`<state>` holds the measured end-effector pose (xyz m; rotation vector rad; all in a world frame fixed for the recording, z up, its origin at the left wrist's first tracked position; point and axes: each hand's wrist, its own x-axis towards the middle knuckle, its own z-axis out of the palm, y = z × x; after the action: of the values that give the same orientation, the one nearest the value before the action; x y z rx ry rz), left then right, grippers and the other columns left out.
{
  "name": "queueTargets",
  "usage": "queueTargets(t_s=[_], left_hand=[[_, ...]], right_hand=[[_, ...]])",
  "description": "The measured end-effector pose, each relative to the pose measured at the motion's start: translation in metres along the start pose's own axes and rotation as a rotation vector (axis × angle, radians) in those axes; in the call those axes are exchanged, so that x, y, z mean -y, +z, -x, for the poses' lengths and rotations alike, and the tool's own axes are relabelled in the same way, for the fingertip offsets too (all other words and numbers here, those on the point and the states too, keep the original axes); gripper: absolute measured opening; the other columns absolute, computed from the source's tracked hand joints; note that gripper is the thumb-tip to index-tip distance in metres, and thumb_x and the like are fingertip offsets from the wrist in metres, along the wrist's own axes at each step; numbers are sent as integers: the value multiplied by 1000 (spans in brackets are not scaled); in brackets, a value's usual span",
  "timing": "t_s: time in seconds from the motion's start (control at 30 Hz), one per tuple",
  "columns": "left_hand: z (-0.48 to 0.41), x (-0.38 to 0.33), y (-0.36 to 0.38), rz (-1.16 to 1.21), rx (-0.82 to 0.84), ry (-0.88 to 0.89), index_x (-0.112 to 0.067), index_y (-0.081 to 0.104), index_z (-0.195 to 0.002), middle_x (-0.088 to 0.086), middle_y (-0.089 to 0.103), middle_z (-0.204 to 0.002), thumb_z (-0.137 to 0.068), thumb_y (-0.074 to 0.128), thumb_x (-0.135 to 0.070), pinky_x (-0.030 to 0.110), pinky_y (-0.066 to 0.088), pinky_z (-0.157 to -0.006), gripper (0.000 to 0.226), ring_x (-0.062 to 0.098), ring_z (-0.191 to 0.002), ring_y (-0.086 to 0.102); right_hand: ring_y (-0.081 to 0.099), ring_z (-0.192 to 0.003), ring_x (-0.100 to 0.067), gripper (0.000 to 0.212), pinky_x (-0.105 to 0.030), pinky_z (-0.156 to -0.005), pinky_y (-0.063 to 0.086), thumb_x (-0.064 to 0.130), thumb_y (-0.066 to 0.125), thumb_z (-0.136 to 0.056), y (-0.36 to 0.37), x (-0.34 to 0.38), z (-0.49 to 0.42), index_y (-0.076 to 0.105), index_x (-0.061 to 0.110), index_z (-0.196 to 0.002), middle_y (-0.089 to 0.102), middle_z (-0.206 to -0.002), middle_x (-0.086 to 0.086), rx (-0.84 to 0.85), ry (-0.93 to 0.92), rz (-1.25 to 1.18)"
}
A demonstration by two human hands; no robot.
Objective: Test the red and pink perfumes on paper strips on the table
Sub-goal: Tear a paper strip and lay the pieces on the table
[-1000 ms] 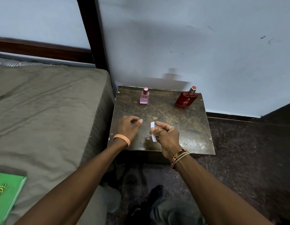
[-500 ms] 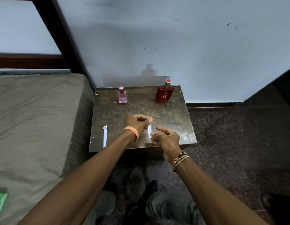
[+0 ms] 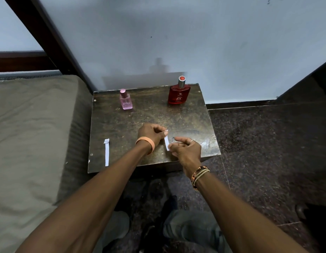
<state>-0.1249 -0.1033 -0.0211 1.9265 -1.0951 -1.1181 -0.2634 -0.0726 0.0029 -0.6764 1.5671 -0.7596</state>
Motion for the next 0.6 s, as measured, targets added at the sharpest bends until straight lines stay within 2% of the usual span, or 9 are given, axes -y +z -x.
queueTargets(t_s=[0.1, 0.23, 0.37, 0.47, 0.6], left_hand=[[-4, 7, 2, -83, 2, 31, -23, 74, -76, -6, 73, -79, -73, 80, -25, 30, 55, -75, 6, 11, -77, 67], [-8, 11, 4, -140, -13, 35, -22, 74, -76, -5, 72, -76, -72, 80, -25, 34, 56, -73, 8, 13, -72, 66], [-8, 13, 6, -203, -51, 37, -21, 74, -75, -5, 70, -72, -73, 79, -25, 28, 53, -67, 6, 11, -66, 62], [-4, 9, 8, -247, -78, 40, -19, 74, -78, -6, 66, -69, -75, 77, -23, 21, 44, -58, 6, 9, -64, 60], [-2, 5, 9, -265, -104, 40, -18, 73, -83, -6, 65, -71, -76, 77, -22, 14, 35, -51, 9, 8, -66, 58]], right_hand=[[67, -59, -9, 29, -20, -55, 52, -3, 80, -71, 4, -3, -6, 69, 14, -92, 74, -78, -7, -33, -49, 128], [67, -61, -9, 28, -20, -57, 51, -1, 81, -70, 9, -8, -13, 69, 22, -81, 74, -73, -1, -41, -108, 284], [69, -63, -10, 26, -28, -64, 59, 1, 80, -71, 11, -13, -17, 68, 24, -74, 72, -70, 3, -36, -155, 381], [68, -62, -7, 22, -30, -69, 60, 7, 81, -72, 12, -13, -19, 68, 24, -73, 71, -68, 6, -40, -176, 423], [71, -68, -12, 16, -38, -73, 61, 20, 85, -70, 14, -12, -21, 70, 20, -76, 72, -68, 5, -59, -161, 462]])
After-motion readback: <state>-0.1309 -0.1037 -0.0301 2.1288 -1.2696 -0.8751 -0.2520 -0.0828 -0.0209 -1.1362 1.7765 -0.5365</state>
